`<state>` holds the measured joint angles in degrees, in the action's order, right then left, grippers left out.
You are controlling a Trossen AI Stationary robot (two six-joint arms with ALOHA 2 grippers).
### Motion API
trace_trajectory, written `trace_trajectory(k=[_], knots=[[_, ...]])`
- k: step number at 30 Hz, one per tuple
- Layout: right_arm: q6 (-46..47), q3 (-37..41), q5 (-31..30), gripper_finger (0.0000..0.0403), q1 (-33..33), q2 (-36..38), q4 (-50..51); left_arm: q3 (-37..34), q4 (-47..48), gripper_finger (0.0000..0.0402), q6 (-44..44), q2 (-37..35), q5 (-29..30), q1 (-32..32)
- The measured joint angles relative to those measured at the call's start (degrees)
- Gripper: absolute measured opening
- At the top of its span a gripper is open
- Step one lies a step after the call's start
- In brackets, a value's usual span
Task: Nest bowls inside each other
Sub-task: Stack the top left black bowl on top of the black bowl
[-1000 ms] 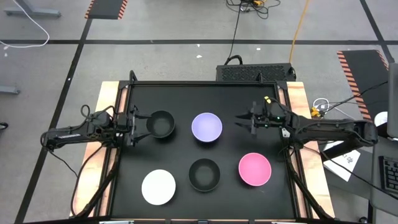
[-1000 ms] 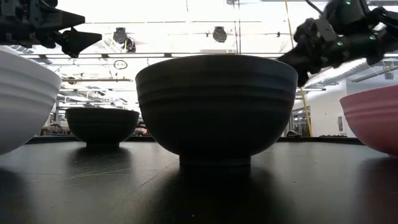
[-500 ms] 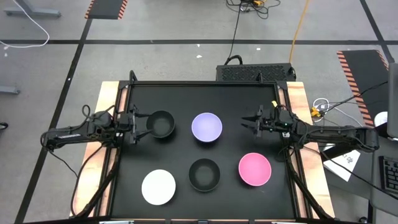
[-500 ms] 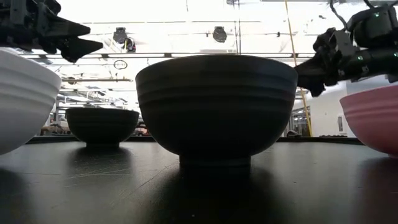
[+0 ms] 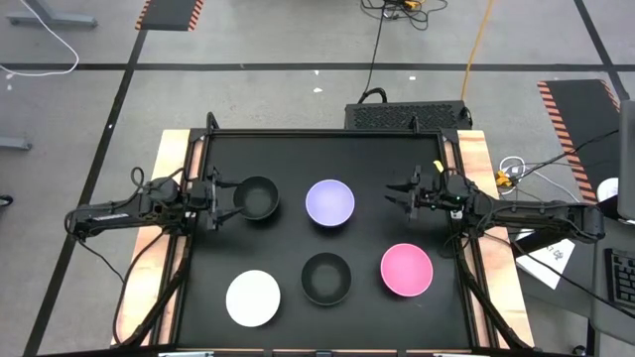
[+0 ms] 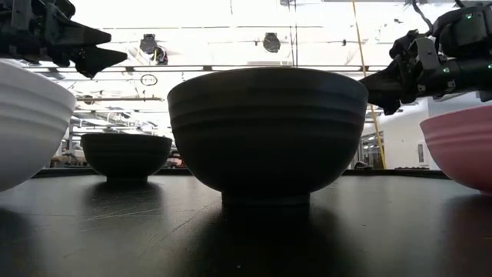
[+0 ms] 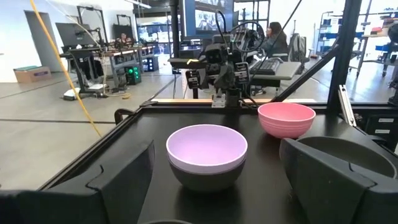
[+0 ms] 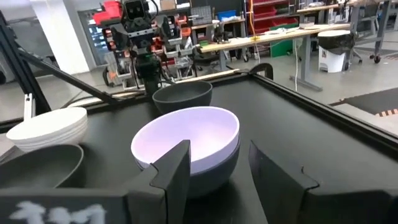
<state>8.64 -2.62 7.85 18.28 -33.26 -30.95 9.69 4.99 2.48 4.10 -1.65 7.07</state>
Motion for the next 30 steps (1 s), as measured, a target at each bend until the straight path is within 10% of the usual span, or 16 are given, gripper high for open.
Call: trace_trajectory(k=[20, 30], knots=[[-3.8, 0.1, 5.3, 0.0153, 0.0, 1.0, -1.5, 0.0, 3.9, 0.0349, -1.1, 0.0, 1.8, 0.0], [-6.4, 0.1, 4.6, 0.0153, 0.0, 16.0, 6.3, 0.0, 4.3, 0.0349, -2.0, 0.0, 1.7, 0.0]])
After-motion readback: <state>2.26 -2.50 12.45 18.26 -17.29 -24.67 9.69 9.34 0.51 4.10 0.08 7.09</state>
